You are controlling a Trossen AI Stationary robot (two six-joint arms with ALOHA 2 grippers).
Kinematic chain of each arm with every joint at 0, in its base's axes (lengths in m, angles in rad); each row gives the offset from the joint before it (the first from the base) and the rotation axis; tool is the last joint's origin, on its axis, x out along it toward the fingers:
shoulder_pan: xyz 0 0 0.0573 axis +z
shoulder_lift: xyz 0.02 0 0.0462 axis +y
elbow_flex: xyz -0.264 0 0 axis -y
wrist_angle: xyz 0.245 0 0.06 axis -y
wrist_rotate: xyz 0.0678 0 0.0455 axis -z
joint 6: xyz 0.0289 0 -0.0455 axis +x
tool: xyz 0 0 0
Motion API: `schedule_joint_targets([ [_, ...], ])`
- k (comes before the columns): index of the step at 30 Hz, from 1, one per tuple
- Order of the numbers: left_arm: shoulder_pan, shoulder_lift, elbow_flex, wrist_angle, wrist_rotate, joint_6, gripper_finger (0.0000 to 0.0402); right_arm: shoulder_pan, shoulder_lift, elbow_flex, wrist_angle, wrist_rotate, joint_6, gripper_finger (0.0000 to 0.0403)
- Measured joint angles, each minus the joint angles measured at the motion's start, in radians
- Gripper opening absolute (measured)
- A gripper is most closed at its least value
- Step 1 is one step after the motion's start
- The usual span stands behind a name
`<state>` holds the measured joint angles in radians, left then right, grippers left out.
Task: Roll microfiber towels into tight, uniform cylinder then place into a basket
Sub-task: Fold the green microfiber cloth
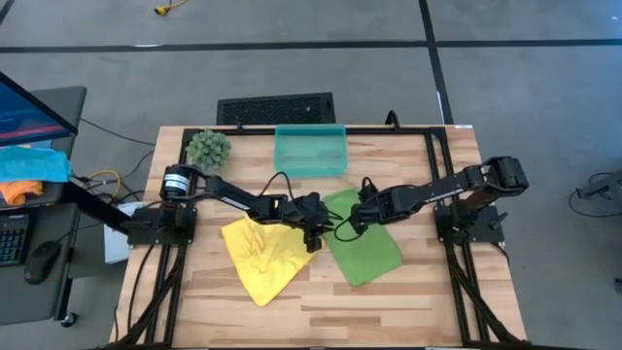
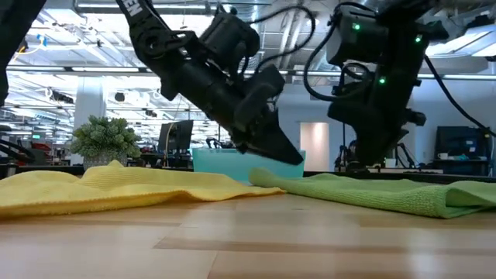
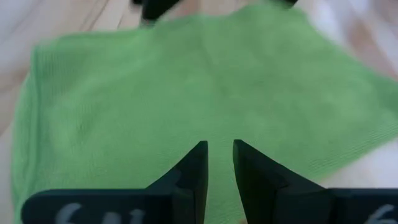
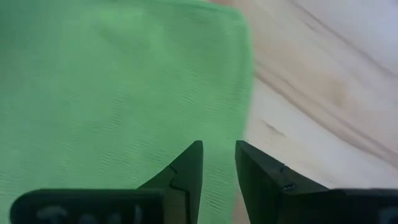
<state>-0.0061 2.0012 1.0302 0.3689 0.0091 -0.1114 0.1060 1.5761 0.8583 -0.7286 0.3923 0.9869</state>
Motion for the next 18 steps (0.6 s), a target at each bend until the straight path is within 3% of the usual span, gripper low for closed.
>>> schedule_joint_targets([
  [10,0.045,0.073,0.080,-0.138,-0.053,-0.059,0.0066,0.036,0.000,0.020,-0.104,0.057,0.007,0.0118],
  [18,0.040,0.074,0.091,-0.197,-0.396,-0.006,0.0066,0.036,-0.001,0.020,-0.103,0.058,0.007,0.0118],
])
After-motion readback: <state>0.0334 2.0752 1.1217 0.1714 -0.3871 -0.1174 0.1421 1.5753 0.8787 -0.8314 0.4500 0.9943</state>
